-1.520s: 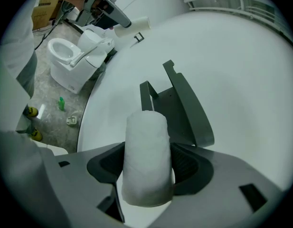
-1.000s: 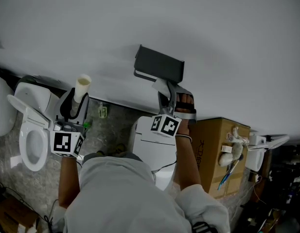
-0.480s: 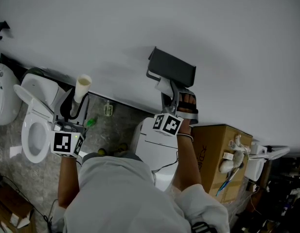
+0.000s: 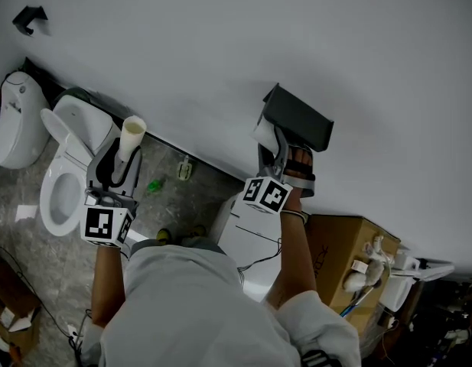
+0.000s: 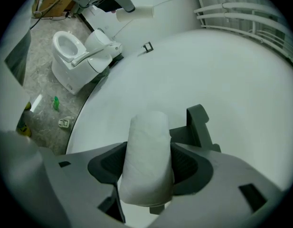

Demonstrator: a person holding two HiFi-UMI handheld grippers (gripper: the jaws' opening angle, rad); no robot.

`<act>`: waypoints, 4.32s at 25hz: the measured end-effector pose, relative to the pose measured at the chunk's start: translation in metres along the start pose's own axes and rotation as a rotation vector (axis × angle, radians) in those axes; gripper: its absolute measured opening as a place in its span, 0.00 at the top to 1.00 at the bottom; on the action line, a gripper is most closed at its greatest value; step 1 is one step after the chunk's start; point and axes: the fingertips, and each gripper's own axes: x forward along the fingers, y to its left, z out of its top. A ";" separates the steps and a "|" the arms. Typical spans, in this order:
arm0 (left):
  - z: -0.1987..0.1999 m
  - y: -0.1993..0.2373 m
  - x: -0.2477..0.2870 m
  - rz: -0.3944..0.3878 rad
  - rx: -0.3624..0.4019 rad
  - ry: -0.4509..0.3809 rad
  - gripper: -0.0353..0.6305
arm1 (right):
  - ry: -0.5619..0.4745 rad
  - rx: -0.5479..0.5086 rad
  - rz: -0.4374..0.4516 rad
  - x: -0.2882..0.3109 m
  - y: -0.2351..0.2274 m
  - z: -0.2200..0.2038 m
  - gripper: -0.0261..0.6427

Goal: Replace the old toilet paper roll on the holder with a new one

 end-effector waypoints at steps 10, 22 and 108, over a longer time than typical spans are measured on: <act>0.001 -0.014 -0.007 -0.017 0.014 0.012 0.64 | -0.019 0.001 -0.004 -0.008 0.002 0.001 0.48; 0.006 -0.025 -0.008 -0.056 0.015 0.003 0.64 | -0.019 0.045 -0.027 -0.032 0.007 -0.004 0.42; 0.045 -0.103 -0.037 -0.441 -0.068 -0.126 0.64 | -0.013 1.393 -0.309 -0.292 0.022 -0.069 0.95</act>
